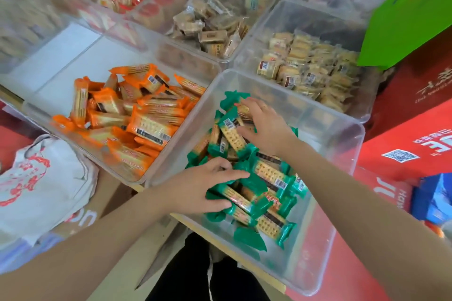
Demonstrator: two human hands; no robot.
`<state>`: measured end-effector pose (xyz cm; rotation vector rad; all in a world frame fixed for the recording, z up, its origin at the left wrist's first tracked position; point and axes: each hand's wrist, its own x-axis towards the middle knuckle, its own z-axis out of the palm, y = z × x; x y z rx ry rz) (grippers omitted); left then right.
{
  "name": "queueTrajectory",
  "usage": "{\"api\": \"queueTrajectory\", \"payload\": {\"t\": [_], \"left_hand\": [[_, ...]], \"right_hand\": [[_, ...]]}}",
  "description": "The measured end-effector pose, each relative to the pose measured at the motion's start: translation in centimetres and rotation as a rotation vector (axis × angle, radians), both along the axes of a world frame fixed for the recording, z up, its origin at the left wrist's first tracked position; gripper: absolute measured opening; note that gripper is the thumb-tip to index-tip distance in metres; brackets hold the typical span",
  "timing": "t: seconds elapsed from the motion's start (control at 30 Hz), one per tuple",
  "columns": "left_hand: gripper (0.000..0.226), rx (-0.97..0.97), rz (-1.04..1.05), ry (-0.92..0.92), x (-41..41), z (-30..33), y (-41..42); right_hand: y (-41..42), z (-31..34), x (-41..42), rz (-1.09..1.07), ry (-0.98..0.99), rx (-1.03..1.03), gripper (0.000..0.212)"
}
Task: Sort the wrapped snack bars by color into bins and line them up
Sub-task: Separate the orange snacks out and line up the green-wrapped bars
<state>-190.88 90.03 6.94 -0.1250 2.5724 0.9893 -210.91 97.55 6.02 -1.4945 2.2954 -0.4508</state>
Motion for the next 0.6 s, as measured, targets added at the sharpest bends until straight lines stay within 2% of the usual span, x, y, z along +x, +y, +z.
{"api": "queueTrajectory", "payload": {"t": [0.1, 0.2, 0.27, 0.33, 0.47, 0.6], "left_hand": [[0.039, 0.076, 0.104, 0.052, -0.2, 0.1, -1.0], [0.044, 0.015, 0.226, 0.145, -1.4, 0.5, -2.3], [0.035, -0.029, 0.29, 0.102, -2.8, 0.7, -3.2], [0.042, -0.037, 0.341, 0.007, -3.9, 0.5, -3.7], [0.066, 0.069, 0.441, -0.122, -5.8, -0.1, -3.5], [0.049, 0.263, 0.538, -0.06, -6.8, -0.8, -3.3]], "right_hand": [[-0.6, -0.9, -0.9, -0.008, 0.006, 0.112, 0.078], [0.7, -1.9, -1.3, -0.005, 0.074, 0.233, 0.099], [1.9, -2.2, -1.3, -0.082, 0.007, 0.266, 0.108], [3.1, -2.1, -1.3, -0.16, -0.061, 0.292, 0.114], [4.8, -1.7, -1.3, -0.193, -0.078, 0.361, 0.106], [5.8, -0.9, -0.2, -0.114, -0.033, 0.438, 0.092]]}}
